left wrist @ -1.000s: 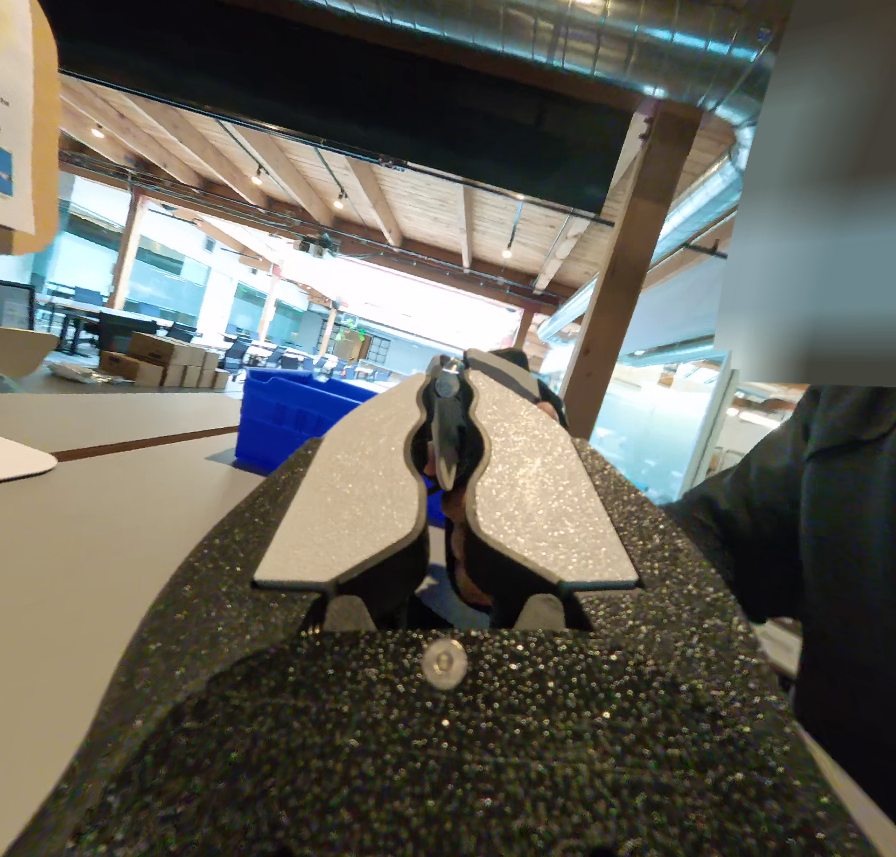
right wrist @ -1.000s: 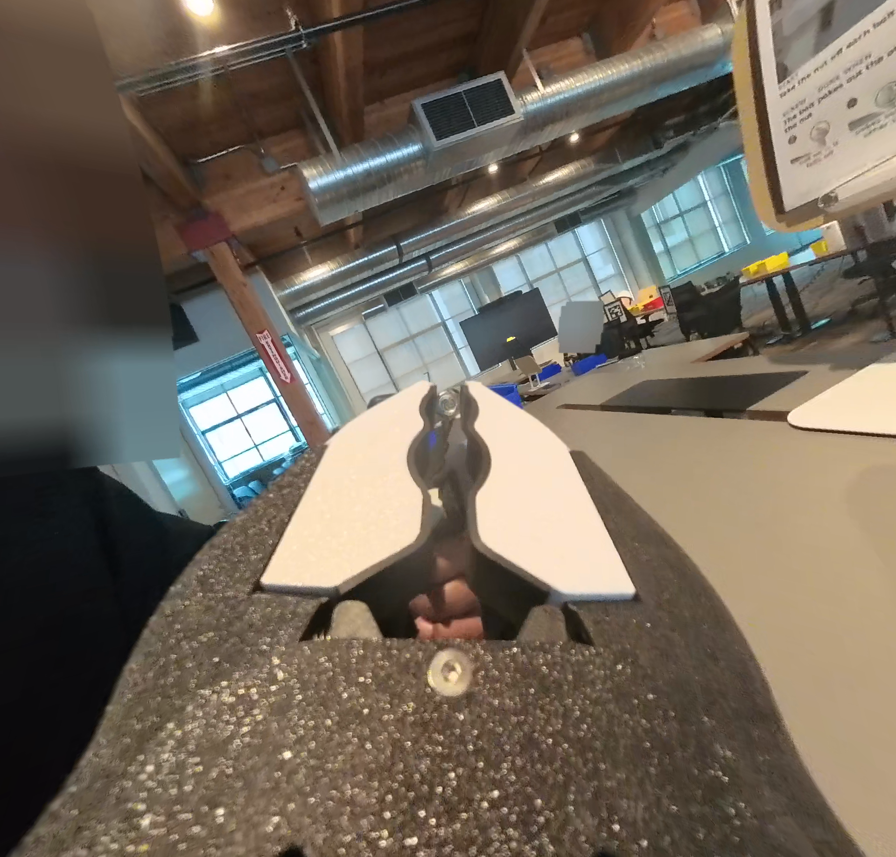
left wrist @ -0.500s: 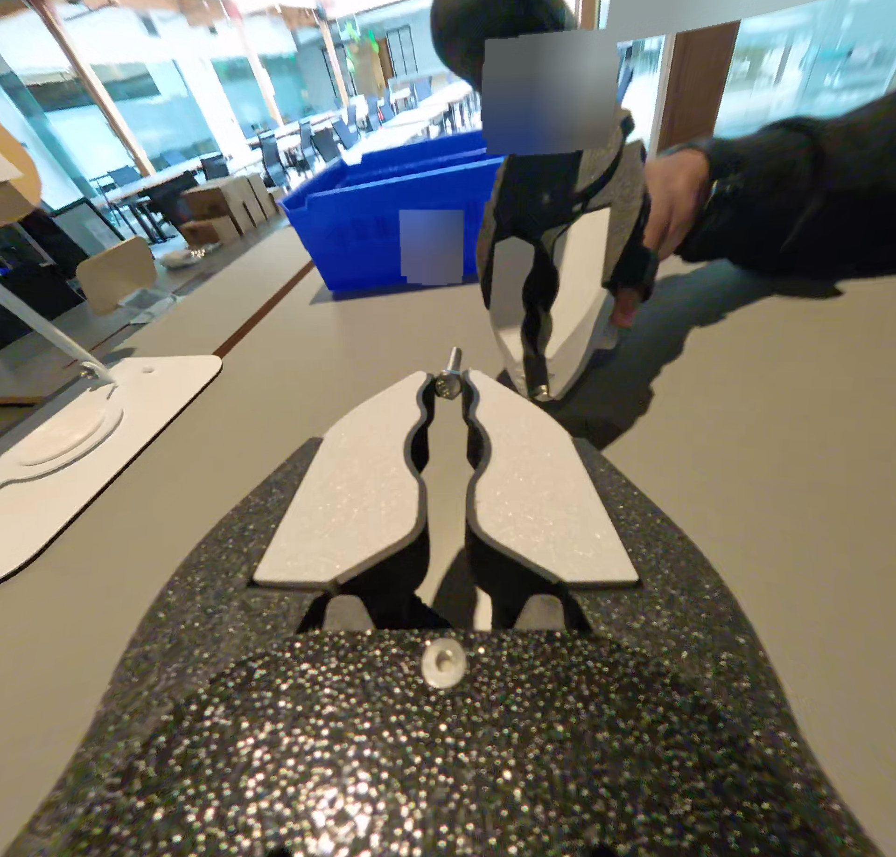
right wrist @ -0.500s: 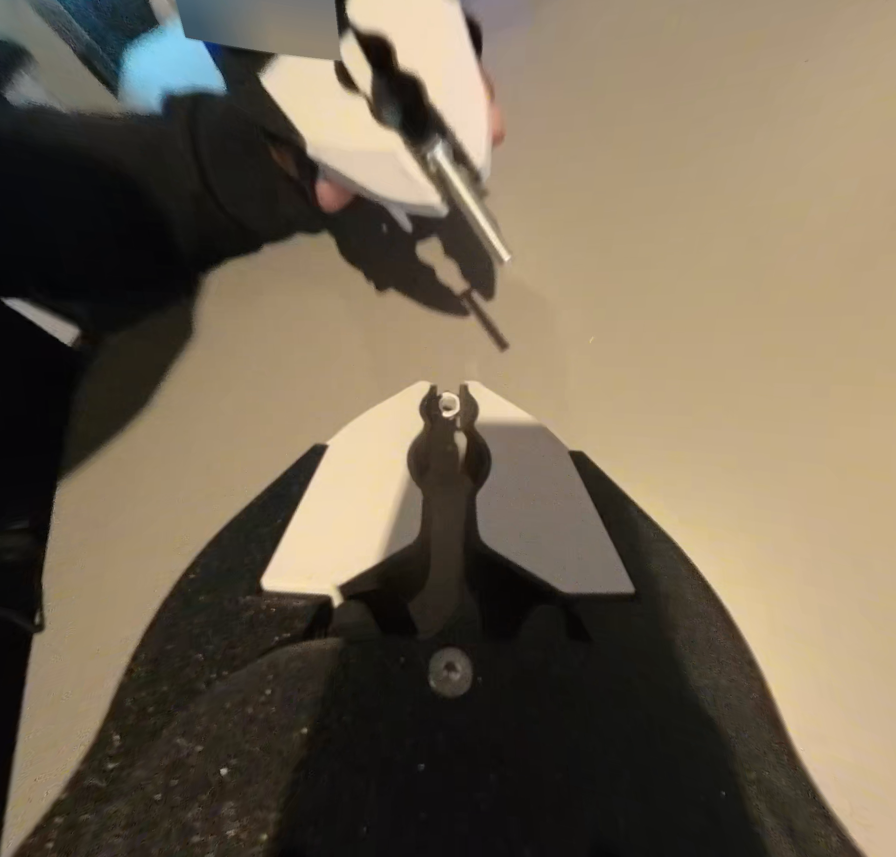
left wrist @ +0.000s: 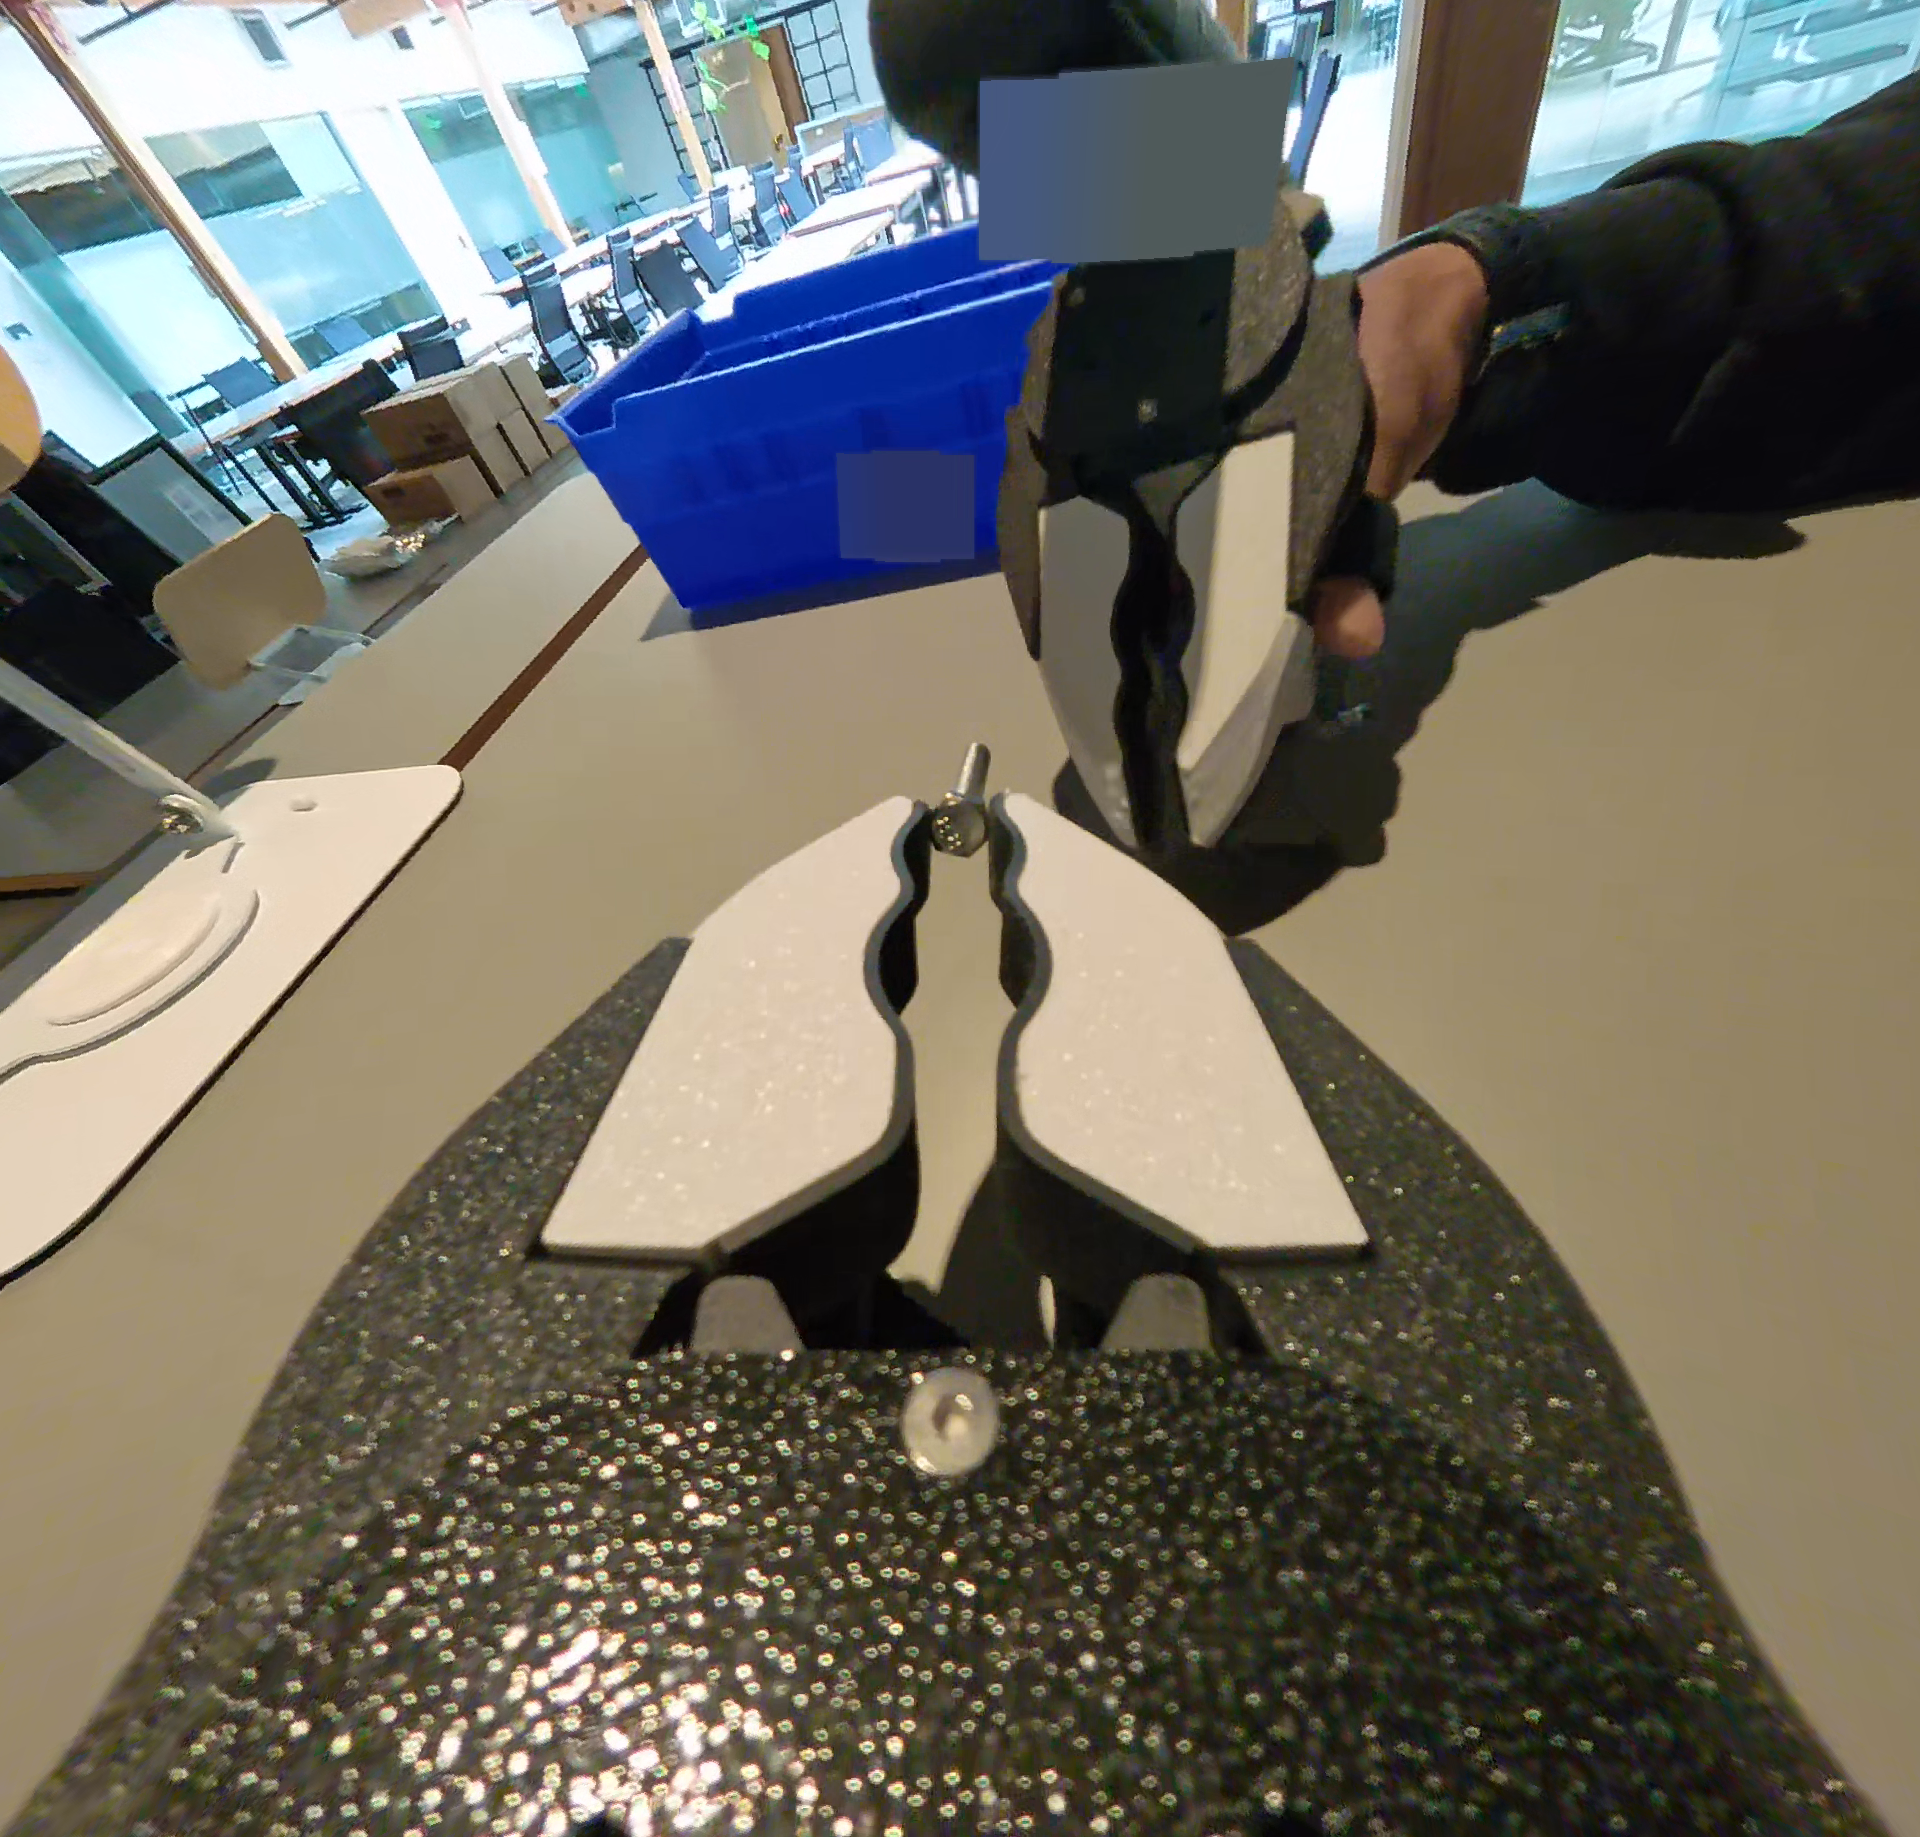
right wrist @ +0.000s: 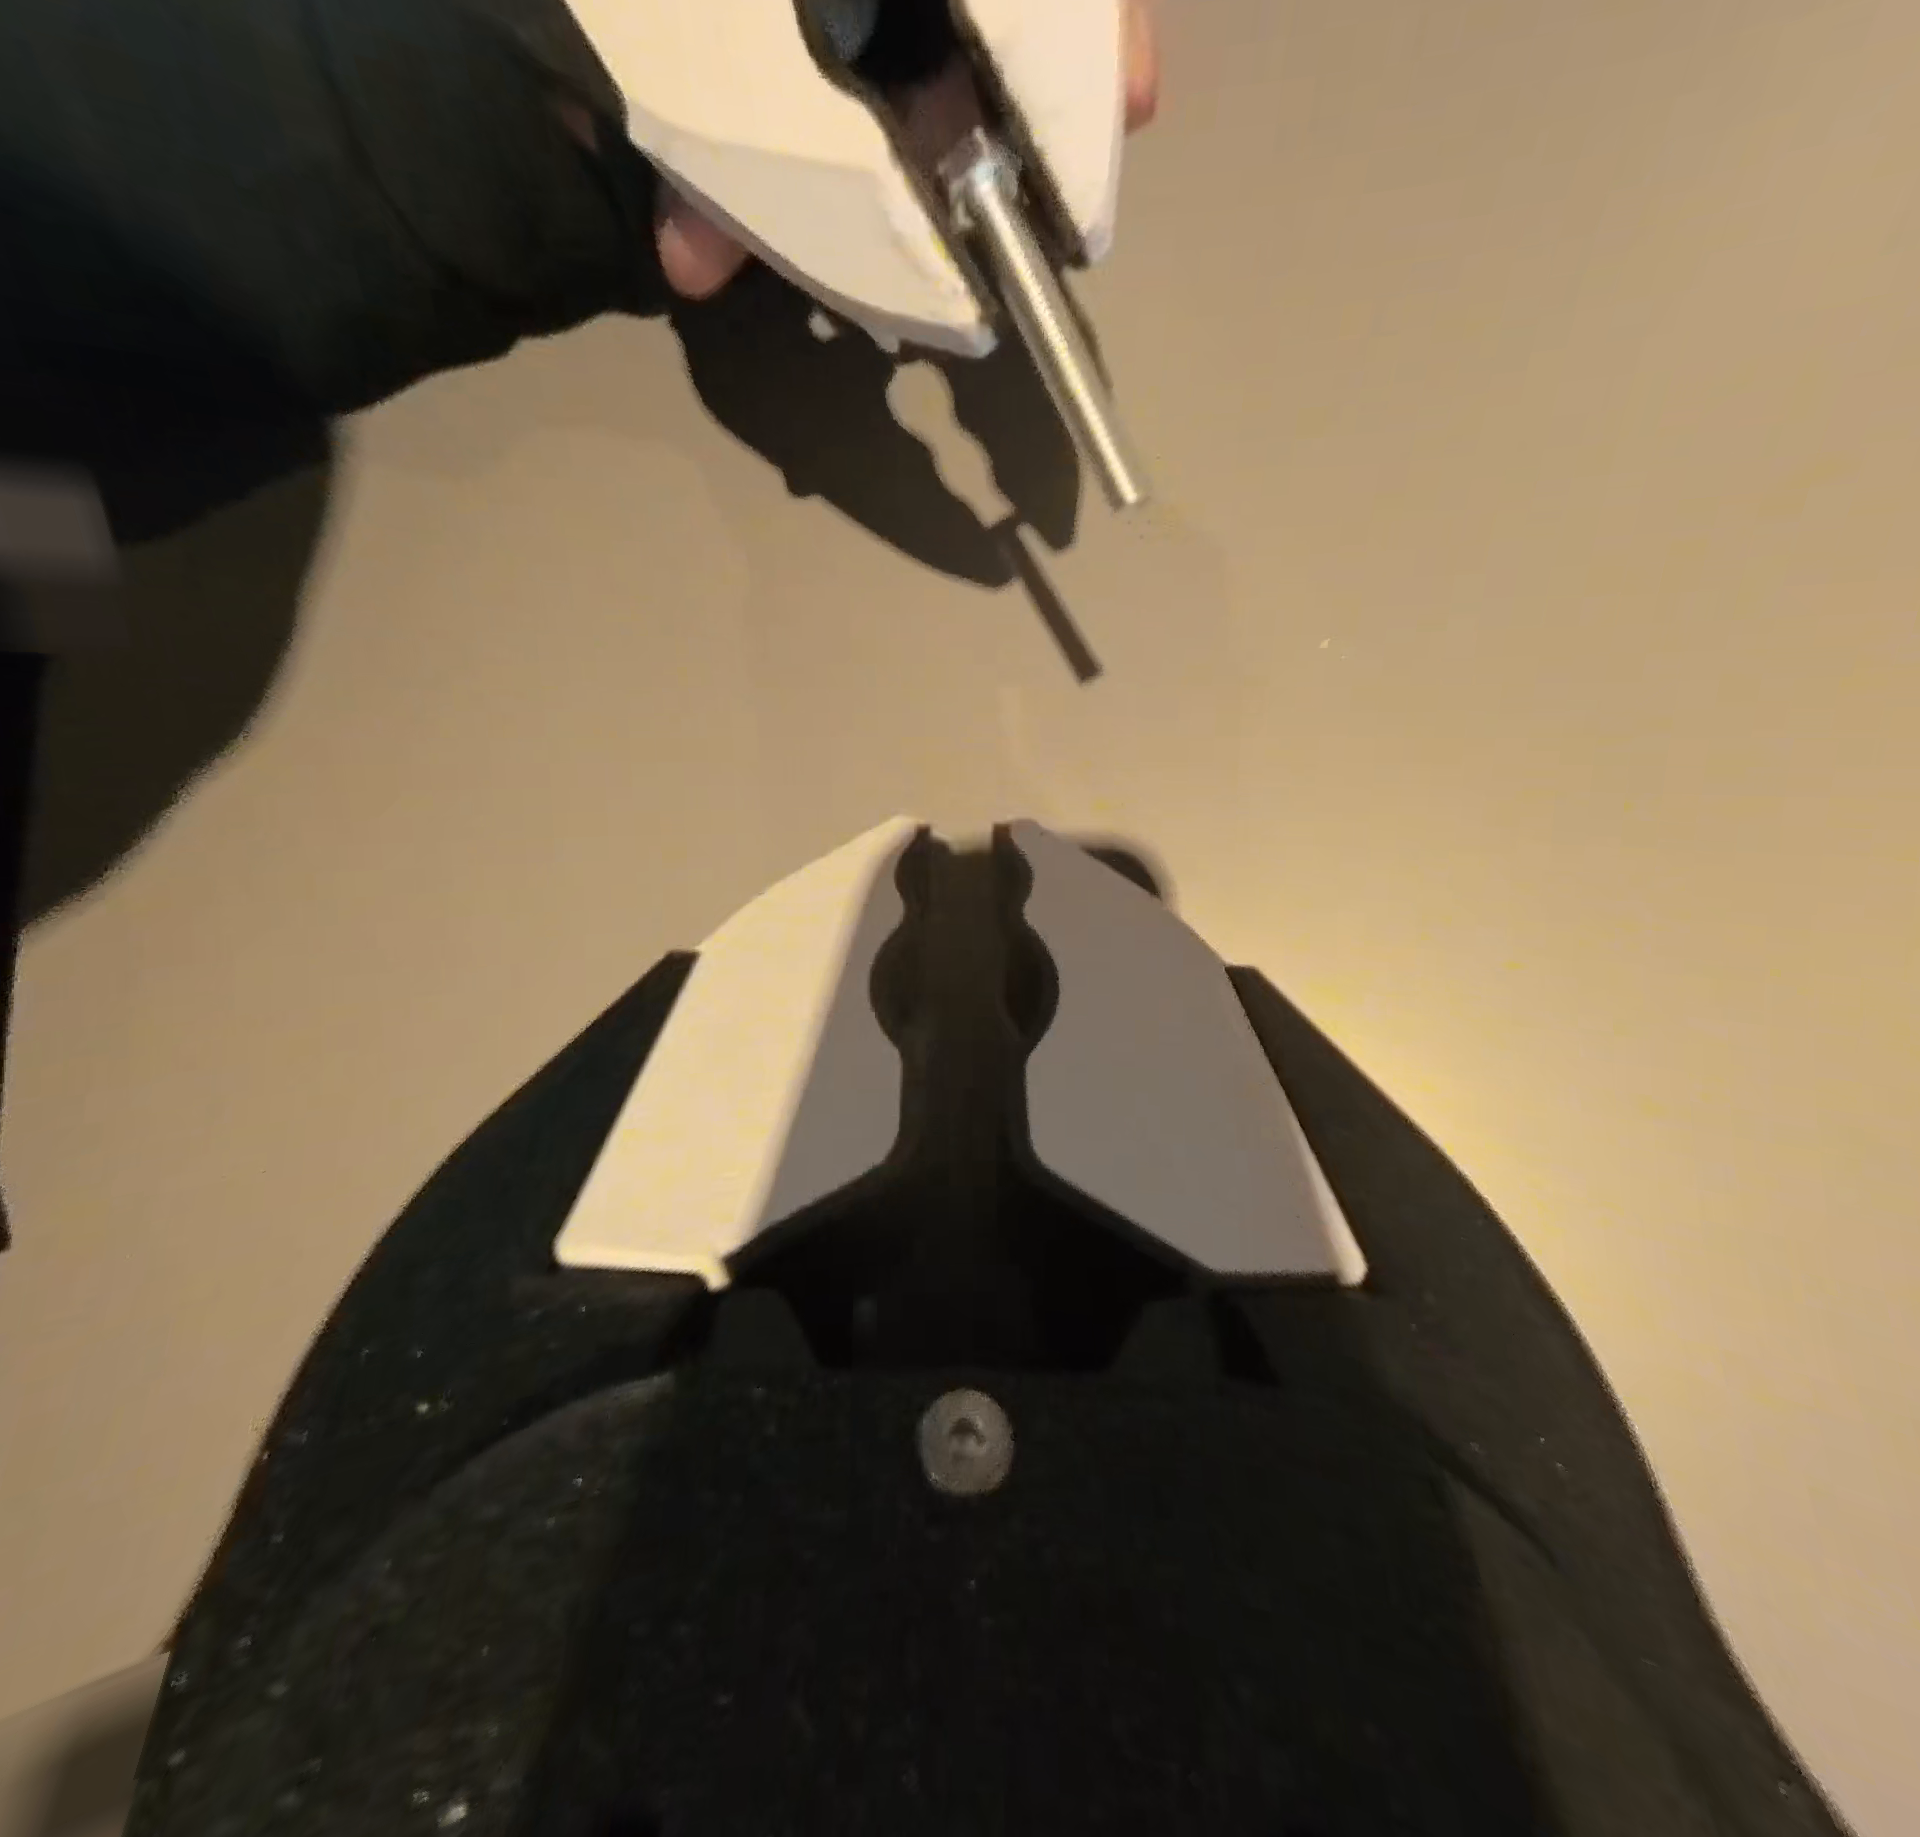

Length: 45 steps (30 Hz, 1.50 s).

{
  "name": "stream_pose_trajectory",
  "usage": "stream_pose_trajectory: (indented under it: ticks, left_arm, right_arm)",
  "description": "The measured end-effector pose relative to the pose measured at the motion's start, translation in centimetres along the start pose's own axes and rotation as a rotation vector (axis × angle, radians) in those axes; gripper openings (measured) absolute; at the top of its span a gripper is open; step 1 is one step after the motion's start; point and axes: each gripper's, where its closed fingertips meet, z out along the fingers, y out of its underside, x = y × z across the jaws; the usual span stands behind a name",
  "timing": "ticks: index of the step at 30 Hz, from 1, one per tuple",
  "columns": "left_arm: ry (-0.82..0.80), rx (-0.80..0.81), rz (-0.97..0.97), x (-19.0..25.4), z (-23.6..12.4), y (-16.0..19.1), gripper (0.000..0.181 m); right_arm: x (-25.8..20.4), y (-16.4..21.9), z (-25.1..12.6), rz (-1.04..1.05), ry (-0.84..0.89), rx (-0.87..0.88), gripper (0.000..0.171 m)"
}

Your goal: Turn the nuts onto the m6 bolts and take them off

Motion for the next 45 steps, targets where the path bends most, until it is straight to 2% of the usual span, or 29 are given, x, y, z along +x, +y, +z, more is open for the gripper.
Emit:
stream_pose_trajectory:
  ticks: [4, 9, 11, 17, 21, 29, 45]
  left_arm:
    - [-0.018, 0.024, -0.014, -0.3, -0.2, -0.3, 0.010]
    - [-0.040, 0.057, -0.017, -0.6, -0.2, -0.8, 0.010]
    - [-0.019, 0.087, -0.015, 0.1, 0.1, -1.3, 0.010]
    - [0.042, 0.341, -0.160, 1.3, 0.4, -5.0, 0.010]
    - [0.056, 0.334, -0.146, 1.9, 0.9, -5.1, 0.010]
    - [0.071, 0.330, -0.151, 2.1, 0.9, -5.1, 0.010]
    - [0.065, 0.229, -0.066, 2.8, 1.8, -4.1, 0.010]
  right_arm:
    - [1.0, -1.2, -2.3, -0.013, -0.013, 0.130, 0.013]
    - [3.1, -3.5, -4.6, 0.044, -0.004, 0.414, 0.013]
    - [2.4, -4.5, -5.1, -0.017, -0.012, 0.494, 0.013]
    - [-0.7, -6.3, -4.9, -0.185, -0.019, 0.564, 0.013]
    - [-1.4, -7.4, -5.4, -0.186, -0.020, 0.653, 0.013]
    - [-1.6, -7.7, -6.1, -0.179, -0.034, 0.693, 0.005]
    - [-2.3, -7.6, -6.5, -0.252, -0.024, 0.664, 0.006]
